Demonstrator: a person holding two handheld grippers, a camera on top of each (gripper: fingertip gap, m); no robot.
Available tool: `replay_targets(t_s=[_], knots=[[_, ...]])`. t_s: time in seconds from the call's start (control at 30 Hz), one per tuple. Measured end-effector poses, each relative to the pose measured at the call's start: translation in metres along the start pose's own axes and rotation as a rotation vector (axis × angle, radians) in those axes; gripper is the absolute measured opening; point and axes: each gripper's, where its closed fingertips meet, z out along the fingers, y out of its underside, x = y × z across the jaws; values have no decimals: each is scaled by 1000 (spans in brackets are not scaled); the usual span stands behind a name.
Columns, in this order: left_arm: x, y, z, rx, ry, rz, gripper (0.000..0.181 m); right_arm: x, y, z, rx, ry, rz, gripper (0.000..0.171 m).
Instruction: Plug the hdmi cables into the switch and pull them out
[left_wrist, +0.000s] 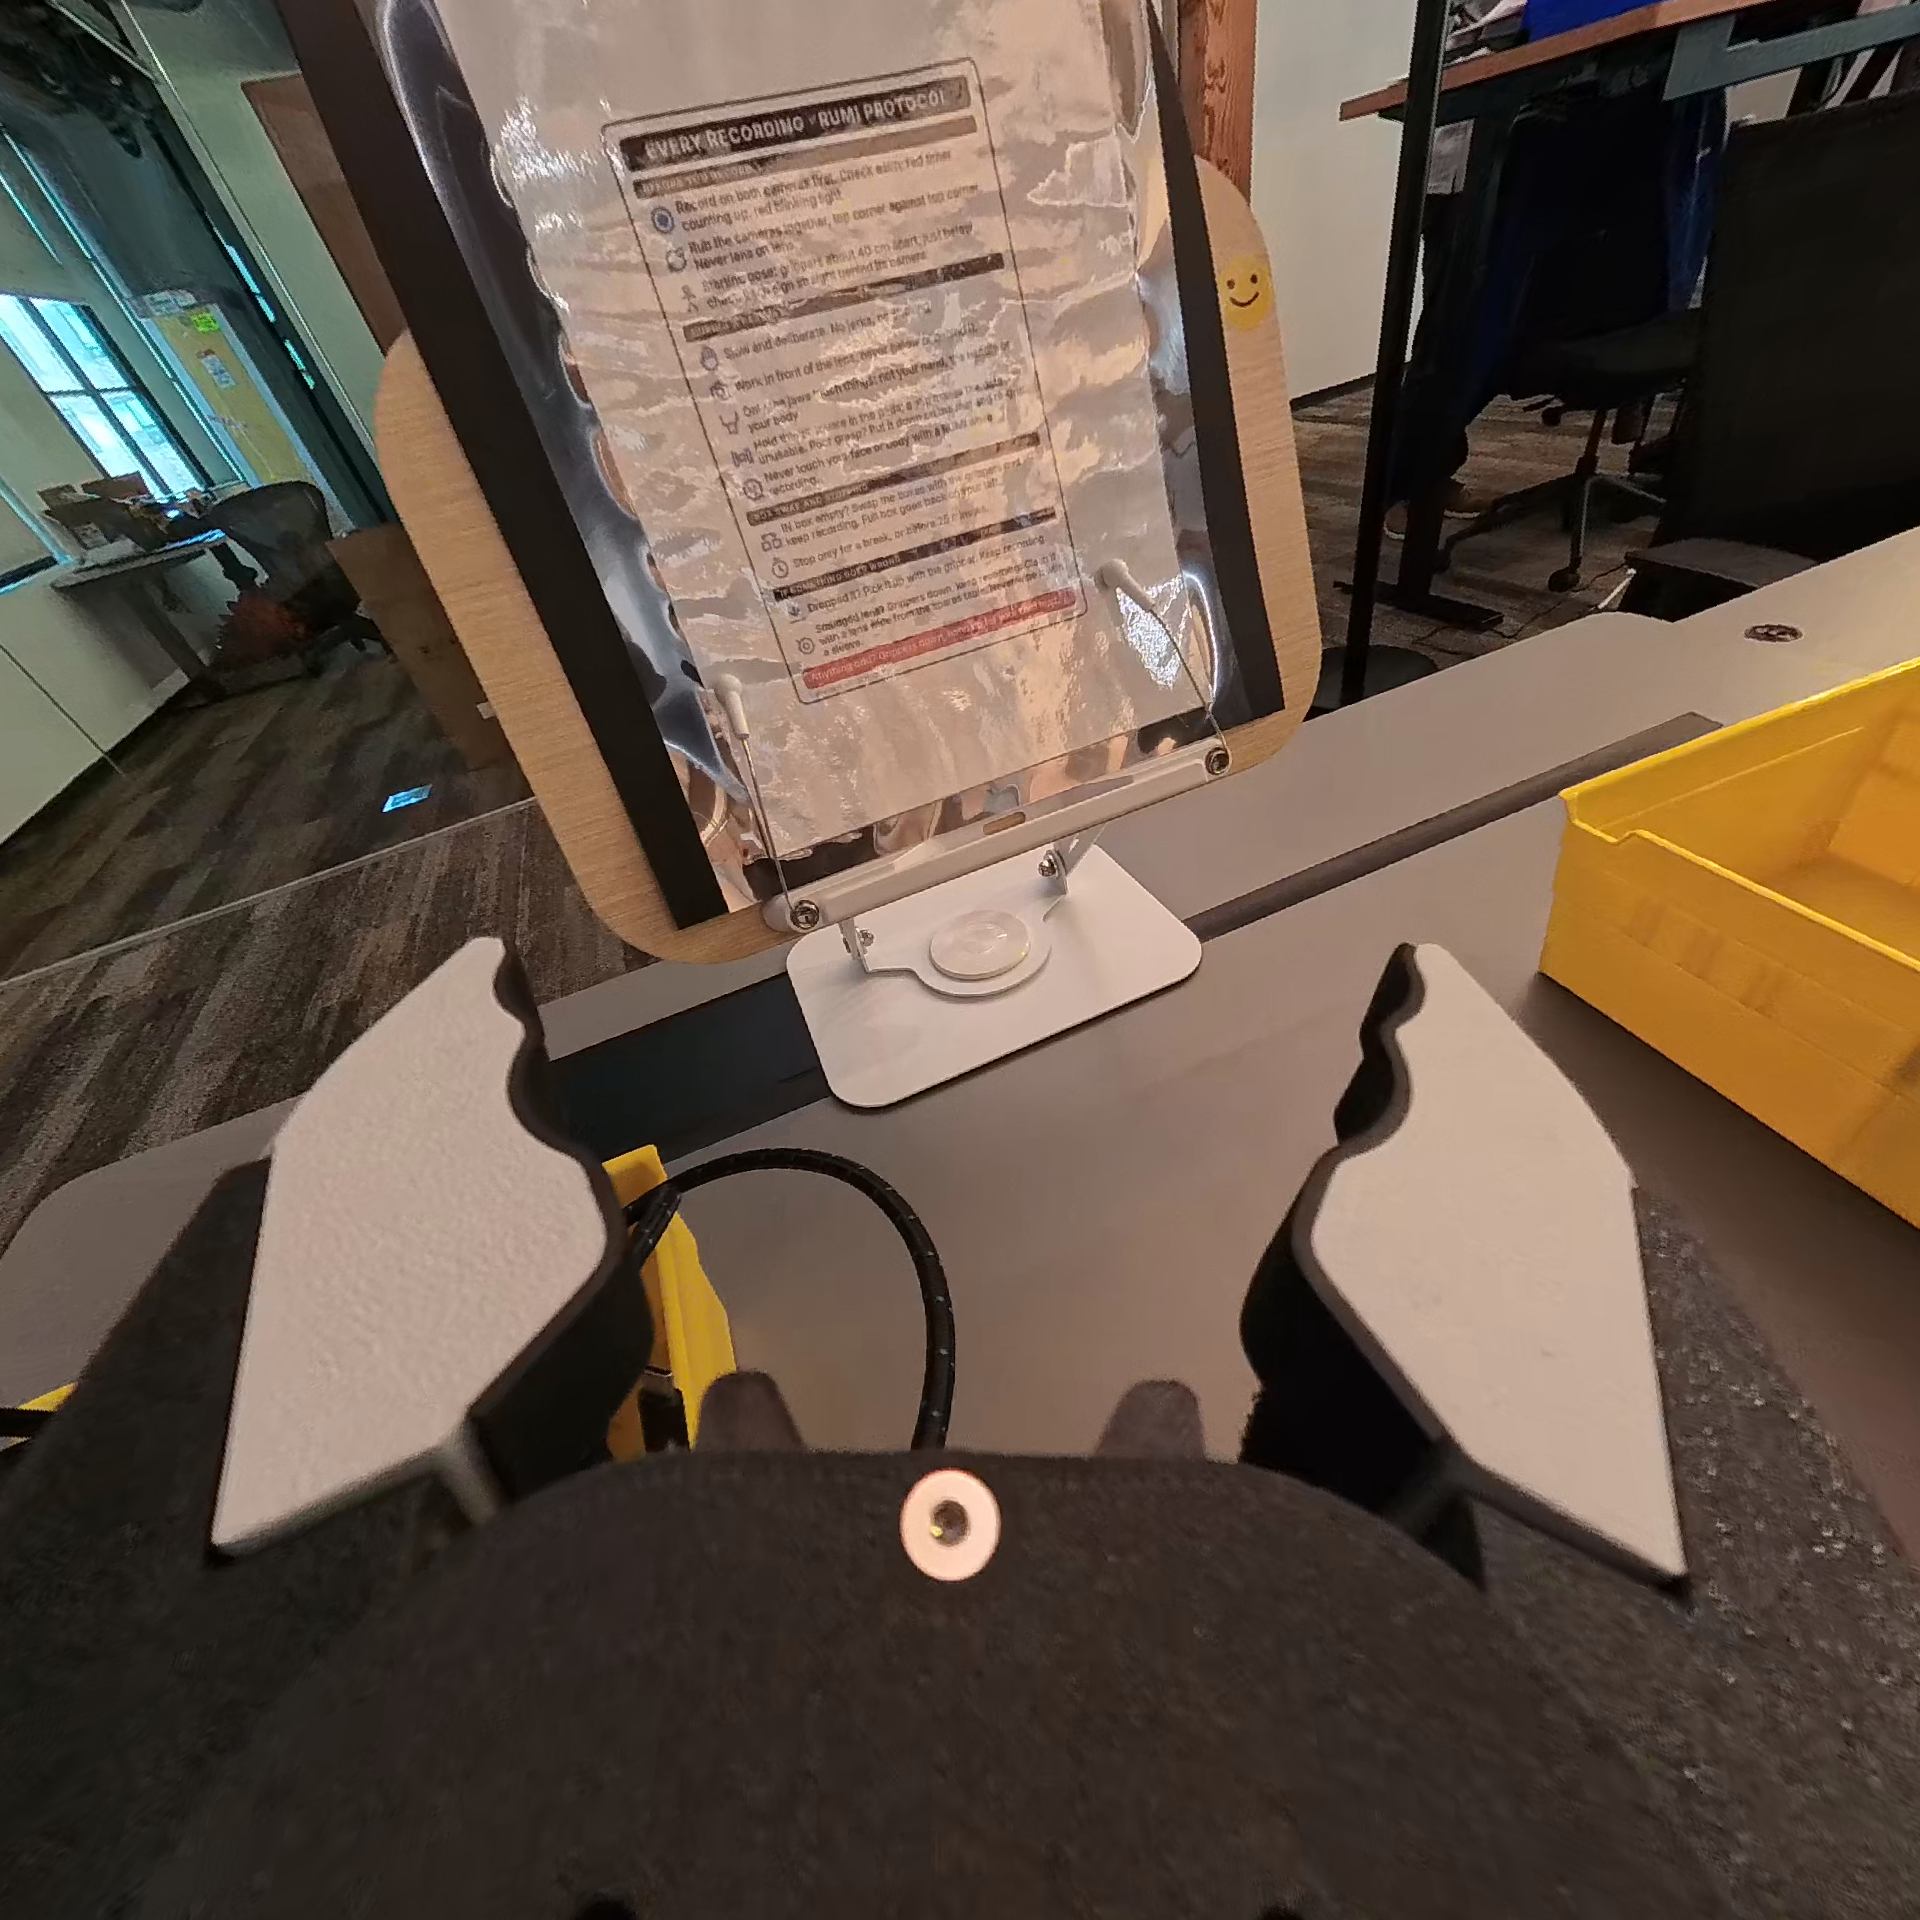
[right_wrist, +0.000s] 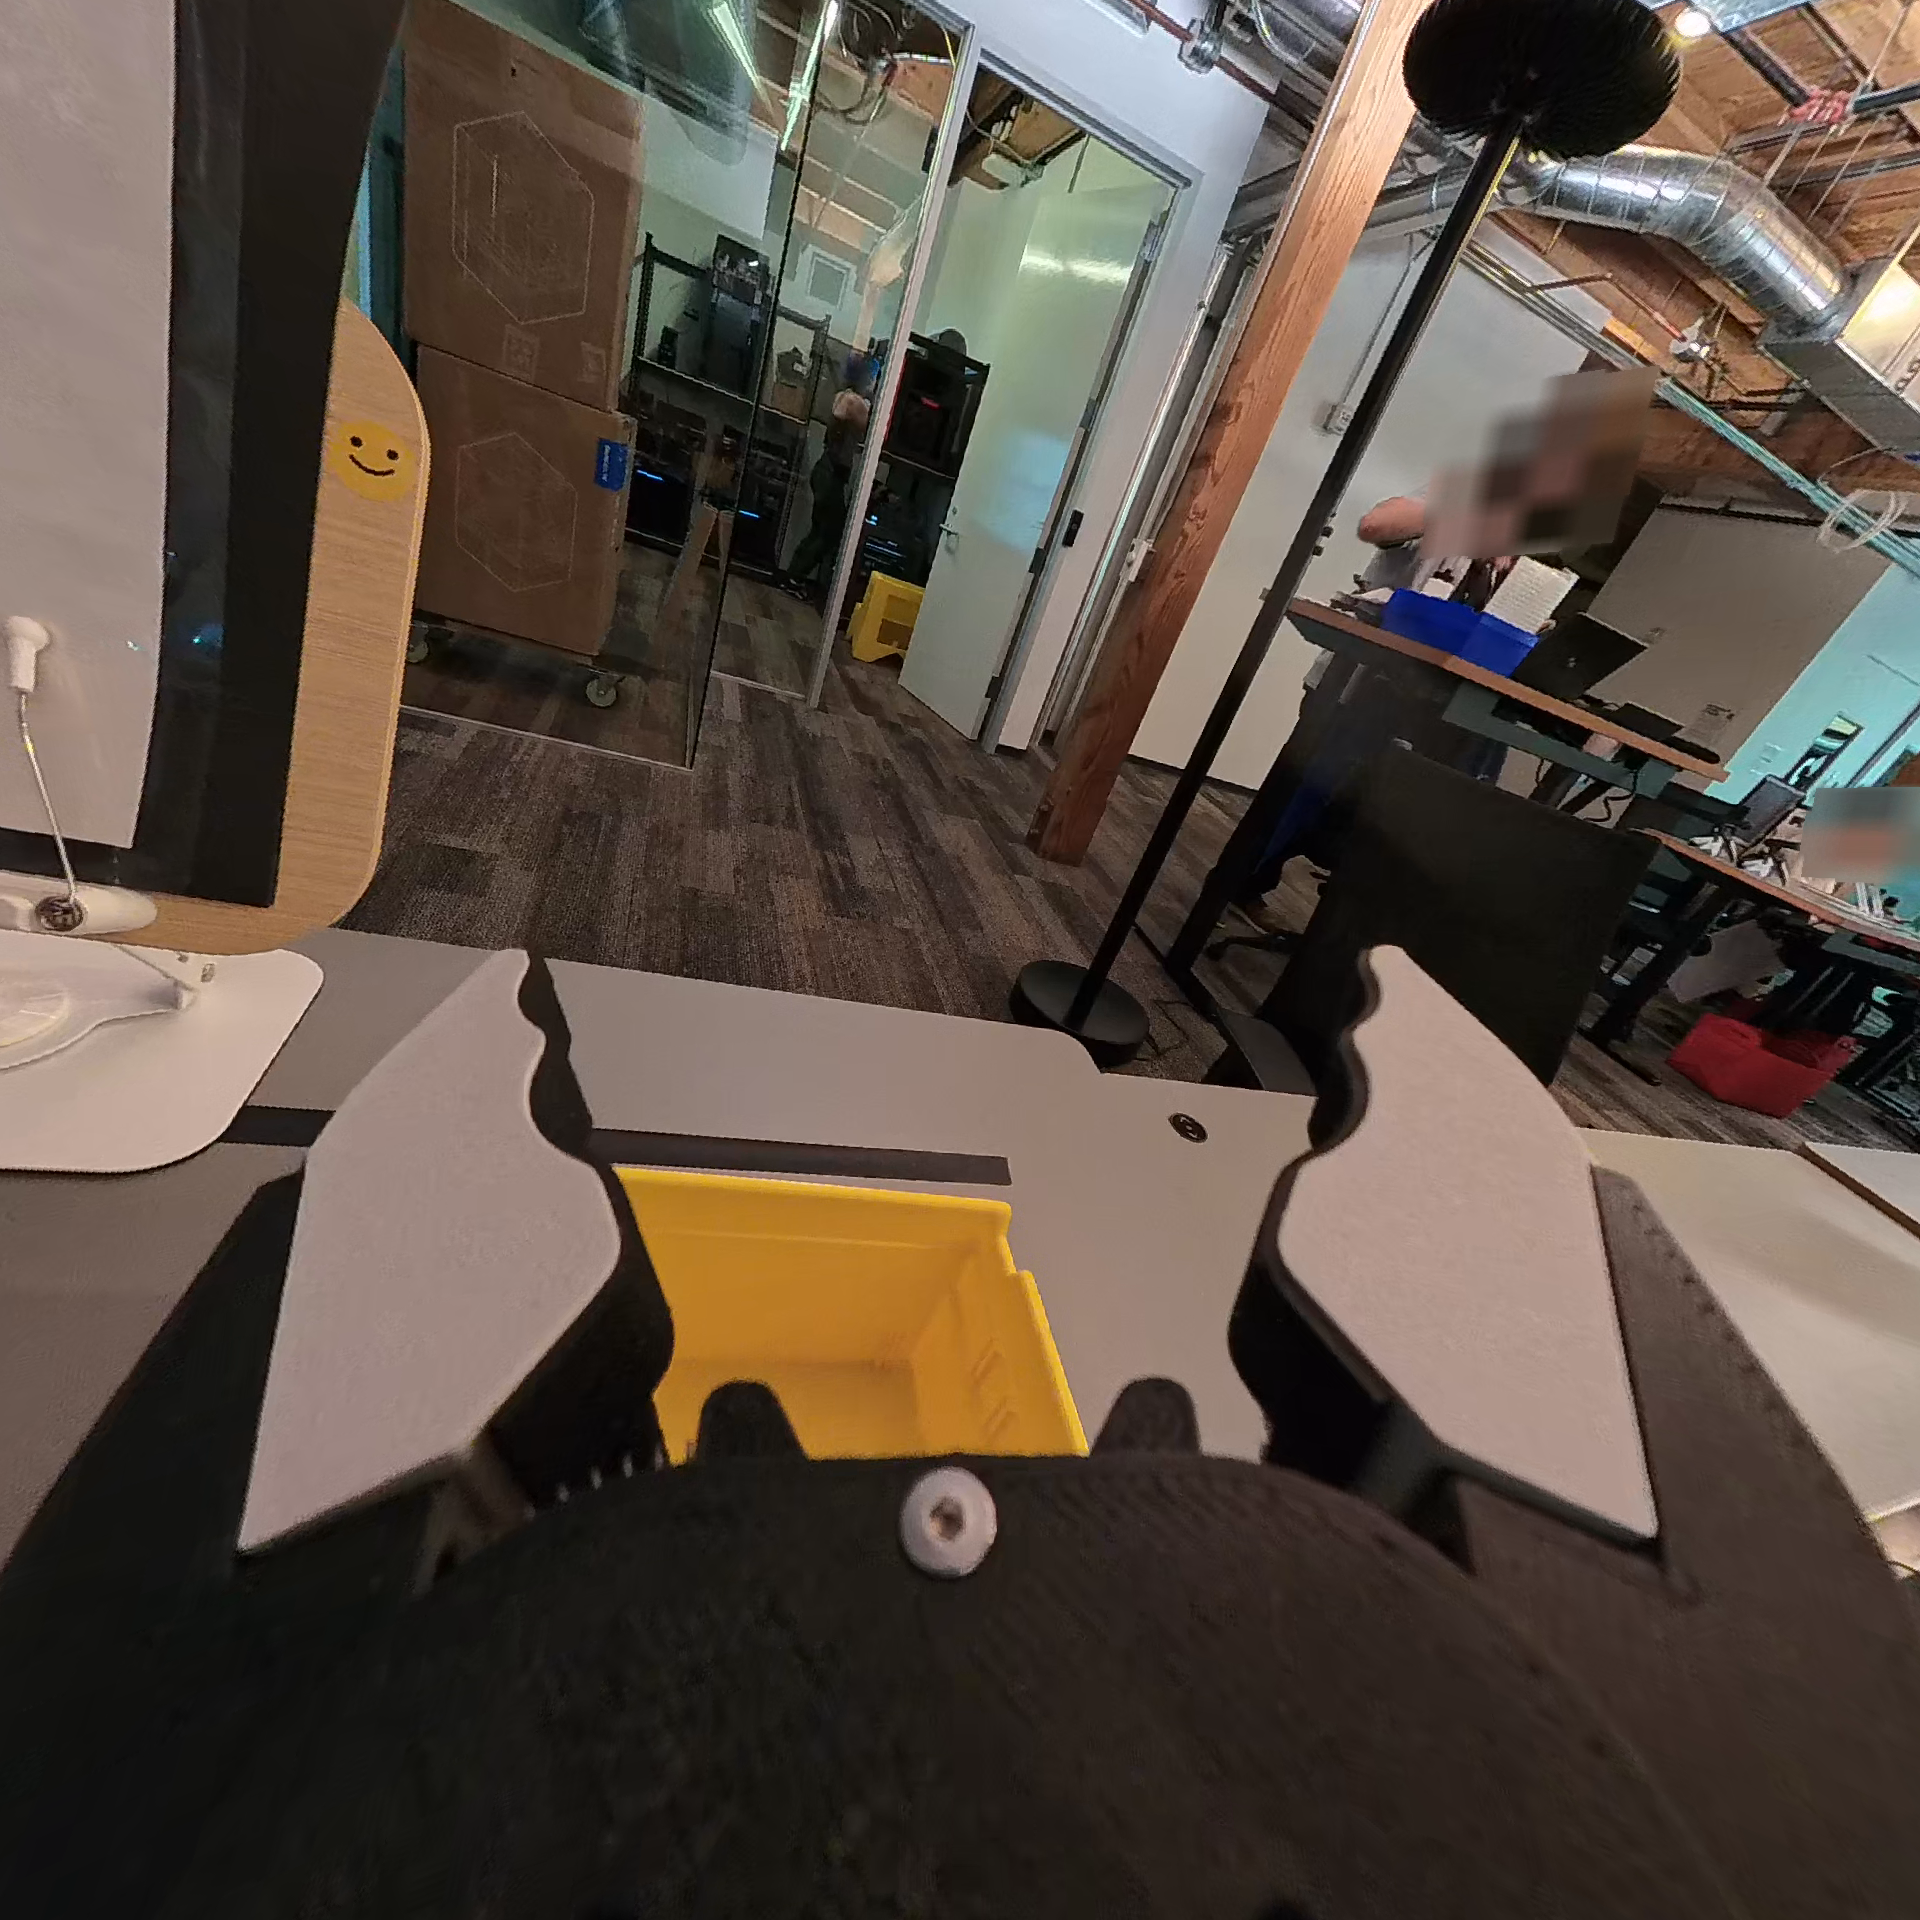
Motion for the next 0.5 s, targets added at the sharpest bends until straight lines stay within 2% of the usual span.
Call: replay_targets(t_s=[0.5], knots=[[0,1,0,-9,6,-7,144,-10,-3,-2,-6,-25,-9,136]])
